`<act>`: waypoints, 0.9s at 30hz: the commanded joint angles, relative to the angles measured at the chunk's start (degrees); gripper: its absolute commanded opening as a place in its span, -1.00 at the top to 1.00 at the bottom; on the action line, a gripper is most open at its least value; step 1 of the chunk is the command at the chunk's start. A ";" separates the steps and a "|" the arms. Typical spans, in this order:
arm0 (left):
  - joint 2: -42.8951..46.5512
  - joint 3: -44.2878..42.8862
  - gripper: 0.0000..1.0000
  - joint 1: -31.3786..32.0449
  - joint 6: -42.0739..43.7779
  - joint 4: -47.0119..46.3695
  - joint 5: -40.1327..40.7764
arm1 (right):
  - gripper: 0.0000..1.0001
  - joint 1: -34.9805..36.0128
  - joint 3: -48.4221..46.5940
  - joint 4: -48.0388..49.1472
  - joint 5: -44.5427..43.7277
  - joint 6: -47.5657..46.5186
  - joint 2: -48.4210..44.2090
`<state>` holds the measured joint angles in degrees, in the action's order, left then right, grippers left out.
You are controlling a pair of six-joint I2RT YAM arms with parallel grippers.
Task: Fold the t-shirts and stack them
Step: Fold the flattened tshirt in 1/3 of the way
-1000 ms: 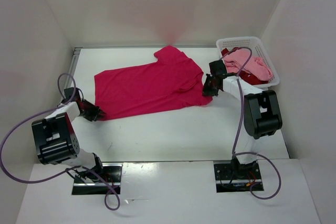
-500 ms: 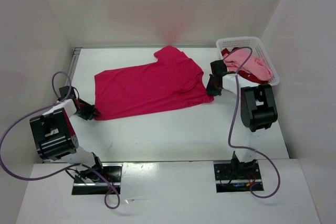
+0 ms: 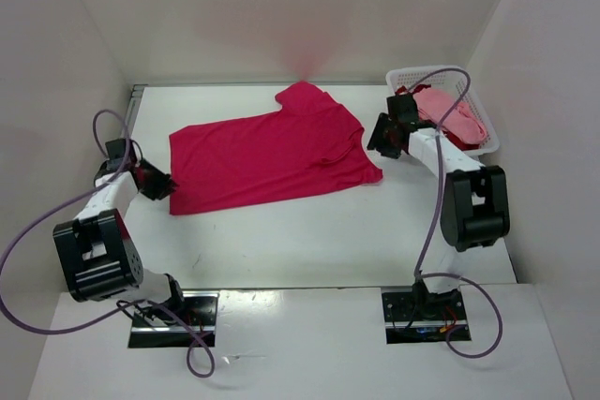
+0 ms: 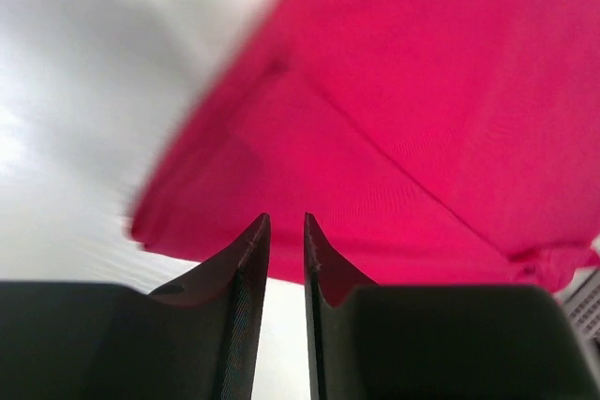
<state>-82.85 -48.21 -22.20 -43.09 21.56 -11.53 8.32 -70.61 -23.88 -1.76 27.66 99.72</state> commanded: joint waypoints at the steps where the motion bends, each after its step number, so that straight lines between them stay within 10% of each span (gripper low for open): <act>1: 3.92 -2.68 0.44 6.09 2.31 0.85 -0.16 | -0.02 0.03 1.76 -1.61 -2.45 0.98 -8.56; 6: 4.72 -1.37 0.38 20.24 -3.21 -2.82 -0.86 | 0.34 0.03 8.90 -0.47 -0.71 2.49 -8.67; 13: -6.79 -8.12 0.36 37.47 -7.97 -6.71 0.28 | 0.24 0.03 8.82 -0.73 -0.01 3.01 -6.12; 27: -14.01 -5.41 0.36 36.35 -6.74 -8.91 1.77 | 0.53 0.56 8.21 0.94 2.99 3.01 0.74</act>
<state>-96.27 -54.98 15.09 -49.93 13.96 -10.63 8.49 -61.36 -24.95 0.51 30.48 99.09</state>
